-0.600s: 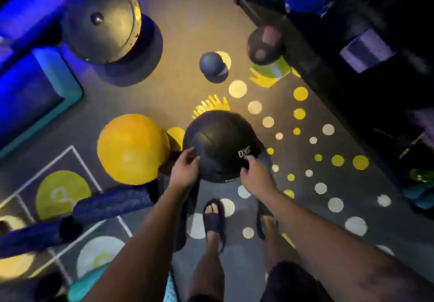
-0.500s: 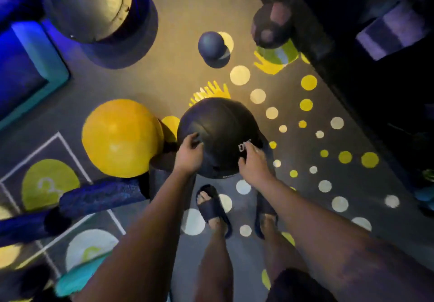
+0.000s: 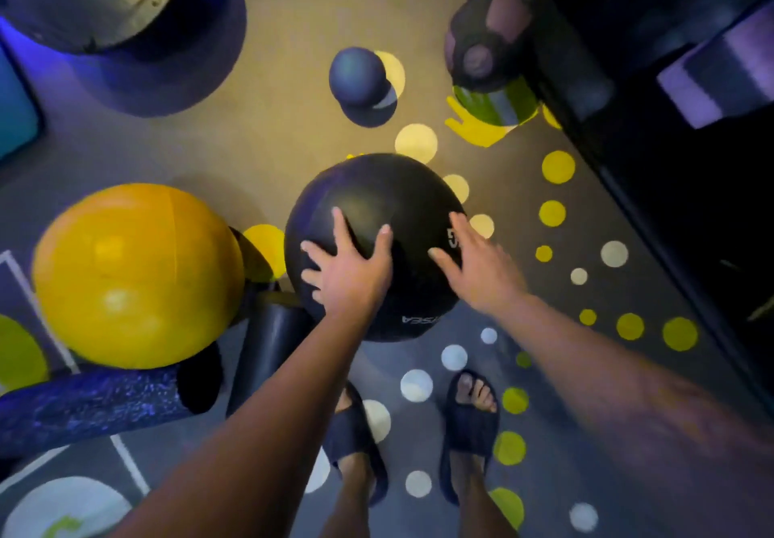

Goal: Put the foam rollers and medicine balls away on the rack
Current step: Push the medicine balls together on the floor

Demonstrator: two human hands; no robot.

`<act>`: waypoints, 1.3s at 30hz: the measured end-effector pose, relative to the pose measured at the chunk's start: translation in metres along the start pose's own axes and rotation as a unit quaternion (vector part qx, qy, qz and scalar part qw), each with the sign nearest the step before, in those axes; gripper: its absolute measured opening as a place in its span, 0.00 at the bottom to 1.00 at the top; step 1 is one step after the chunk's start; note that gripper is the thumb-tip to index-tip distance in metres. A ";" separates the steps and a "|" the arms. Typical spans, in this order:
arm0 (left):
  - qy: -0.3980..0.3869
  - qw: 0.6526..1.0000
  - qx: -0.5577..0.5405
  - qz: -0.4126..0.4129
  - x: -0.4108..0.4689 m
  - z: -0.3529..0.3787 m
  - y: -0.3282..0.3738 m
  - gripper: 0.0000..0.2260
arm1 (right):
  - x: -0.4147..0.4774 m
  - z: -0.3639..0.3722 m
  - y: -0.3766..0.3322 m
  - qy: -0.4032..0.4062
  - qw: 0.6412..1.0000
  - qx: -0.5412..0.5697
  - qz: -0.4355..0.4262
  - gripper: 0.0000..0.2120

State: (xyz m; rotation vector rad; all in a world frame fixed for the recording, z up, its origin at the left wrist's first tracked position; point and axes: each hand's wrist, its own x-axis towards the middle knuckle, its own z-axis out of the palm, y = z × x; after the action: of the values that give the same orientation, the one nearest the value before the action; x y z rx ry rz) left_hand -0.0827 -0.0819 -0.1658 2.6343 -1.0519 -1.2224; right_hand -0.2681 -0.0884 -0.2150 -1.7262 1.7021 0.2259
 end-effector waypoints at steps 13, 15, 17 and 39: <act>-0.141 0.944 0.129 0.270 0.033 -0.018 0.012 0.28 | 0.050 -0.076 -0.017 -0.017 0.998 -0.053 0.000 0.32; -0.134 0.941 0.130 0.283 0.037 -0.018 0.010 0.28 | 0.066 -0.088 -0.021 -0.007 0.996 -0.086 0.012 0.33; -0.119 0.949 0.115 0.268 0.040 -0.020 0.010 0.27 | 0.071 -0.095 -0.029 -0.028 0.995 -0.088 0.024 0.32; 0.244 0.955 -0.143 -0.088 0.102 -0.178 -0.305 0.29 | -0.008 0.116 -0.255 -0.058 0.950 -0.162 -0.262 0.35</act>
State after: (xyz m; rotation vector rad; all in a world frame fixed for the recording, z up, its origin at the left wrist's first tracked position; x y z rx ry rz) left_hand 0.2578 0.0510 -0.2063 2.6255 -0.5247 -0.6178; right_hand 0.0084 -0.0410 -0.2087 -2.2880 1.1105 0.3674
